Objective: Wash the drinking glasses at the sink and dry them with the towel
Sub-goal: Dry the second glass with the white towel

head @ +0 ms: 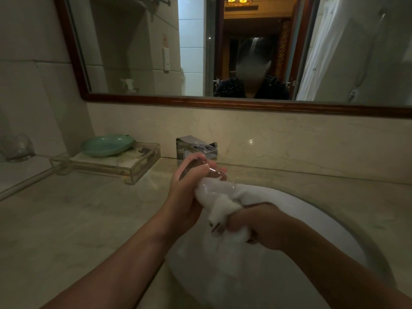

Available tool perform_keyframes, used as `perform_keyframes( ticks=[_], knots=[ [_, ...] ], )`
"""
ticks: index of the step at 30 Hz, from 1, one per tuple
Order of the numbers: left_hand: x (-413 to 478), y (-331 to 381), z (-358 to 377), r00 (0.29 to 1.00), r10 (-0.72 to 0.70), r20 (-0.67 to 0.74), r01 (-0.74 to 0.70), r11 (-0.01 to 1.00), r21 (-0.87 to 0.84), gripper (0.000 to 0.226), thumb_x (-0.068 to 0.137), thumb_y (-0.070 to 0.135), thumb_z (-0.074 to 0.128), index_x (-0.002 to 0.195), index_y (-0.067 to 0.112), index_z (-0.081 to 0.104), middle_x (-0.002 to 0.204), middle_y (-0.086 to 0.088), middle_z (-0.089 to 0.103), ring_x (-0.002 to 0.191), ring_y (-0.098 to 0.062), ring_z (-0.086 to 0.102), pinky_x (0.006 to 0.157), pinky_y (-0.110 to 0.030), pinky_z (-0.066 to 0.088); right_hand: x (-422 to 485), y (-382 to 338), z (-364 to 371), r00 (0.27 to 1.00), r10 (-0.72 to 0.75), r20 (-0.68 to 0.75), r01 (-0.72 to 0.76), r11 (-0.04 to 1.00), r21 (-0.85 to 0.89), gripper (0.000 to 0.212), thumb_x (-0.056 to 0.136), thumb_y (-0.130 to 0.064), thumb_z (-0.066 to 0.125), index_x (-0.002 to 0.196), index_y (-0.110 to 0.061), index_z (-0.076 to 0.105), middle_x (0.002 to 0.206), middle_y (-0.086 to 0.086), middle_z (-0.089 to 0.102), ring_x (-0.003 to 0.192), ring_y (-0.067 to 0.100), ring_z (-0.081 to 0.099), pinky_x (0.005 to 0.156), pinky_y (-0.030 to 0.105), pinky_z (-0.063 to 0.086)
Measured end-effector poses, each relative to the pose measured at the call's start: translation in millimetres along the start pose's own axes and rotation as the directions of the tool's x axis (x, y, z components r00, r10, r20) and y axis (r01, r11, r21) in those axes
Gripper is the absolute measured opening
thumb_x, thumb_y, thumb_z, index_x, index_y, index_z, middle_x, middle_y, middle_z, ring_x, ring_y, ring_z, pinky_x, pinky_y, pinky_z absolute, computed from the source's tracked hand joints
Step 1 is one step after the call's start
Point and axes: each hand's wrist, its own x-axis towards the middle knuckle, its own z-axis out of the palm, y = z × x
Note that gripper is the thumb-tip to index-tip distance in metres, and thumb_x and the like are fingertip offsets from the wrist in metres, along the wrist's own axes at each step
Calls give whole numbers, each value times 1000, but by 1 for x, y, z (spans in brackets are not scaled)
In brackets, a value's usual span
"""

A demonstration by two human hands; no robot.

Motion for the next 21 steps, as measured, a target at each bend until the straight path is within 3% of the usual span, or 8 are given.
perform_keyframes(
  ticks=[2,5,8,11,13,17,20,21],
  knots=[
    [2,0,-1,999,14,52,-14,1000,-5,19,73,24,69,92,21,68,92,-7,70,90,-26,70,85,-45,54,-3,4,-1,990,-119,76,116,992,50,32,52,5,63,82,-1,73,78,15,72,69,23,71,60,30,58],
    [5,-2,-1,993,-42,-115,46,999,29,39,85,24,67,120,8,61,111,-17,68,98,-26,71,78,-38,61,-6,-1,5,971,-224,84,219,973,73,44,60,10,59,100,-4,71,88,18,73,78,28,73,63,35,59],
    [5,-7,-5,980,-89,-180,97,995,37,31,87,24,69,113,8,61,109,-23,63,94,-33,64,75,-39,56,-7,-4,-3,983,-180,36,183,969,-164,37,80,11,67,107,-13,67,87,4,78,80,18,75,65,27,59],
    [4,-10,-4,973,-86,-213,93,995,25,8,91,12,68,99,12,66,95,-16,58,78,-27,59,63,-35,53,-5,2,-9,985,-171,-37,118,805,-581,27,84,-17,78,106,-28,67,96,1,76,90,16,74,81,38,62],
    [3,-14,-1,964,-72,-256,79,997,20,9,92,8,69,100,11,68,88,-15,60,75,-24,61,60,-33,56,-5,0,-8,983,-172,-66,83,733,-676,27,84,-19,78,103,-32,64,94,0,73,84,15,73,77,36,63],
    [2,-13,6,964,-77,-254,60,995,-75,14,90,1,69,95,13,67,86,-17,67,75,-28,65,64,-37,57,-5,-3,-10,968,-238,-83,138,777,-614,33,80,0,74,100,-25,68,84,-4,74,80,12,73,75,35,61],
    [2,-9,9,980,-59,-192,33,991,-133,14,84,6,72,84,19,72,84,-13,68,77,-28,65,73,-41,55,-3,1,-14,971,-235,-44,186,859,-476,45,71,-2,70,115,-10,68,103,15,74,100,33,70,89,53,58],
    [1,-8,10,984,-51,-168,27,989,-143,12,80,9,73,80,21,73,83,-12,69,77,-27,66,76,-42,54,-3,2,-16,973,-227,-39,196,905,-378,51,64,-1,67,114,-5,68,103,20,73,97,34,70,84,50,60]
  ],
)
